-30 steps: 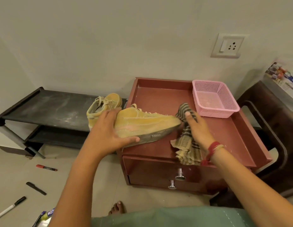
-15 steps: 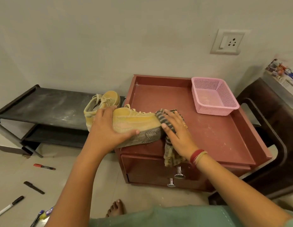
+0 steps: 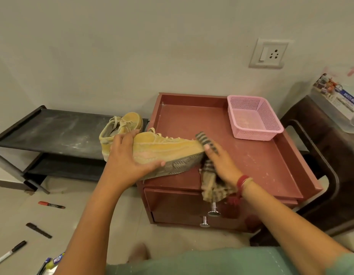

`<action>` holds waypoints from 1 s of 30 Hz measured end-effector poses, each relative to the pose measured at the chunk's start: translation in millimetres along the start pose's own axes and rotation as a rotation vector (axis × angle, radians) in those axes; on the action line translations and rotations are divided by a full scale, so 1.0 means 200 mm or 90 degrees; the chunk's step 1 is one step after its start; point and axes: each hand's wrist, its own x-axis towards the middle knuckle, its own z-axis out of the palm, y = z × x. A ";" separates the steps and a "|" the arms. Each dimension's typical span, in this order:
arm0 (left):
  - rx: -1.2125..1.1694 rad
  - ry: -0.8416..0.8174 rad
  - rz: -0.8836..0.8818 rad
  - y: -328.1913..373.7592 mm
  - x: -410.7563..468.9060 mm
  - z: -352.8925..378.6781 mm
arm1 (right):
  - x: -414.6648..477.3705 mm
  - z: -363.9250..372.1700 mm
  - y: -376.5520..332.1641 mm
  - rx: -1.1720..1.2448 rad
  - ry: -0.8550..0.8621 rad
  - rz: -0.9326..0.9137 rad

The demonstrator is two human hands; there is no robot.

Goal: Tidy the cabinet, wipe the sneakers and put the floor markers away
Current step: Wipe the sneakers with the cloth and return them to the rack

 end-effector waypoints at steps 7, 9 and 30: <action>0.010 -0.001 0.023 -0.02 0.00 0.01 | -0.02 -0.01 -0.10 0.095 0.189 -0.019; 0.002 -0.004 0.028 -0.03 0.00 0.01 | -0.10 0.08 -0.07 -0.098 0.041 -0.154; -0.026 0.030 0.077 -0.05 -0.01 0.02 | -0.05 0.02 0.02 -0.129 -0.029 -0.084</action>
